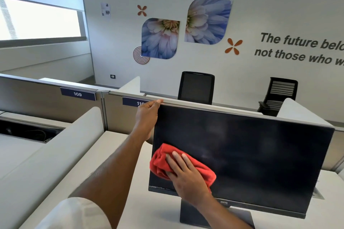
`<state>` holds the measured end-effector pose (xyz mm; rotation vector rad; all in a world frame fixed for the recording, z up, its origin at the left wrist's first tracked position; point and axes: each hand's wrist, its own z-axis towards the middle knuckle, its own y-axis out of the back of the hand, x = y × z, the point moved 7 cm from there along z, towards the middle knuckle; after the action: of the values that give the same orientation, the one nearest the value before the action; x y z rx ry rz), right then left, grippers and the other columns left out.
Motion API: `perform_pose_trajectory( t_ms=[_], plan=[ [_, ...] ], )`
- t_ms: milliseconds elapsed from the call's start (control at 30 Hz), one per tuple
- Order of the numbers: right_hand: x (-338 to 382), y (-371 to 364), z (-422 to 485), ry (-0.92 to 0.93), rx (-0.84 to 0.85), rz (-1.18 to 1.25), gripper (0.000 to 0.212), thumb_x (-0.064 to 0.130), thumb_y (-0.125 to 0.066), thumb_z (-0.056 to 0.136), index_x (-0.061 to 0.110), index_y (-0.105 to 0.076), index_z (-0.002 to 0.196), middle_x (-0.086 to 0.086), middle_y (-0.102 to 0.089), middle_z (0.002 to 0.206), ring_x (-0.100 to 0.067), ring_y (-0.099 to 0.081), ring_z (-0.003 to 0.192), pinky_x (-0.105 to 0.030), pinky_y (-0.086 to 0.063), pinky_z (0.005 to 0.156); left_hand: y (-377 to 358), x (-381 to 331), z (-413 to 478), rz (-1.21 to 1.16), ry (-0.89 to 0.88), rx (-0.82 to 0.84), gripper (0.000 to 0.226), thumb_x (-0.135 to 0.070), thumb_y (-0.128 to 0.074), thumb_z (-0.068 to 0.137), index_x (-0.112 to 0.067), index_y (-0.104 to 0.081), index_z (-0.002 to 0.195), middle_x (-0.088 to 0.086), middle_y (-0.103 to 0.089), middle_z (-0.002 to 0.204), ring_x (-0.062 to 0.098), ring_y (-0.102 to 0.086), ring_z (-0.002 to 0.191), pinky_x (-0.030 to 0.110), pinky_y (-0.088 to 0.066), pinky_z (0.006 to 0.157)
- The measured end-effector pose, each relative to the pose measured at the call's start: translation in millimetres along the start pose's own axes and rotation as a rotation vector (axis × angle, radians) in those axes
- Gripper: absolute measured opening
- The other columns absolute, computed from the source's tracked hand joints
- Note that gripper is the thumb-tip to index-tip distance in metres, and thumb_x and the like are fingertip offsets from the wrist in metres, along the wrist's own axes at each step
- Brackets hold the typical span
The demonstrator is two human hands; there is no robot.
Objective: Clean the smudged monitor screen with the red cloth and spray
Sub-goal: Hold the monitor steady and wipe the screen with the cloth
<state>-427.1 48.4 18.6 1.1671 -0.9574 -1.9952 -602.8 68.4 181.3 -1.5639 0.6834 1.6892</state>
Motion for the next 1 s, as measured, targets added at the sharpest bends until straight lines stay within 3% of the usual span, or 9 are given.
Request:
perform_pose_trajectory(
  t_ms=[100,200,367,500,633,833,1000],
  plan=[
    [8.4,-17.3,-27.4,0.051,0.066,-0.036,0.061,0.029,-0.061,0.086,0.025,-0.041,0.144,-0.006,-0.021,0.162,-0.033,-0.013,0.150,-0.050,-0.011,0.119,0.1,1.3,1.7,0.004,-0.008,-0.017,0.024,-0.041,-0.056,0.094,-0.034,-0.078,0.088,-0.018,-0.065,0.069,0.006,-0.053,0.075,0.031,-0.047,0.075],
    [7.1,-14.6,-32.1,0.046,0.021,-0.056,0.060,0.024,-0.055,0.086,0.024,-0.040,0.144,-0.007,-0.019,0.162,-0.033,-0.013,0.150,-0.051,-0.013,0.118,-1.3,2.1,1.0,0.015,-0.015,-0.007,0.026,-0.044,-0.055,0.094,-0.036,-0.077,0.084,-0.015,-0.069,0.075,0.009,-0.059,0.081,0.032,-0.049,0.075],
    [-46.1,38.2,2.9,-0.287,-0.189,0.007,0.049,0.012,-0.042,0.088,0.020,-0.050,0.135,-0.012,-0.021,0.161,-0.039,-0.015,0.148,-0.053,-0.012,0.121,-0.9,26.5,-6.8,-0.036,0.107,-0.019,0.039,-0.048,-0.048,0.093,-0.019,-0.064,0.072,-0.005,-0.055,0.065,0.014,-0.049,0.068,0.033,-0.042,0.066],
    [-80.3,79.1,44.9,-0.349,-0.256,0.052,0.065,0.018,-0.041,0.089,0.019,-0.028,0.152,-0.012,-0.012,0.163,-0.037,-0.006,0.150,-0.054,-0.010,0.122,2.0,49.9,-16.9,-0.041,0.164,0.024,0.045,-0.051,-0.046,0.095,-0.018,-0.072,0.078,0.000,-0.072,0.074,0.015,-0.061,0.071,0.032,-0.046,0.065],
    [-73.8,90.1,74.6,-0.278,-0.247,0.069,0.060,0.022,-0.044,0.090,0.018,-0.034,0.150,-0.012,-0.018,0.162,-0.037,-0.007,0.151,-0.054,-0.011,0.122,5.2,54.3,-13.6,-0.029,0.215,0.075,0.044,-0.058,-0.051,0.089,-0.021,-0.076,0.089,0.006,-0.076,0.090,0.024,-0.067,0.093,0.043,-0.052,0.086],
    [-22.8,60.4,71.2,-0.070,-0.133,0.062,0.051,0.029,-0.052,0.094,0.020,-0.044,0.144,-0.008,-0.025,0.161,-0.033,-0.009,0.151,-0.051,-0.007,0.122,13.5,55.6,-9.3,0.015,0.263,0.094,0.051,-0.061,-0.054,0.087,-0.015,-0.068,0.105,0.009,-0.073,0.095,0.024,-0.069,0.089,0.040,-0.056,0.078],
    [16.0,22.6,40.9,0.079,0.011,0.056,0.055,0.031,-0.051,0.094,0.019,-0.040,0.146,-0.007,-0.028,0.159,-0.034,-0.010,0.150,-0.050,-0.003,0.122,5.9,52.8,-13.9,-0.037,0.266,0.202,0.036,-0.053,-0.046,0.096,-0.023,-0.062,0.106,0.001,-0.066,0.114,0.022,-0.062,0.106,0.040,-0.047,0.095]
  ],
)
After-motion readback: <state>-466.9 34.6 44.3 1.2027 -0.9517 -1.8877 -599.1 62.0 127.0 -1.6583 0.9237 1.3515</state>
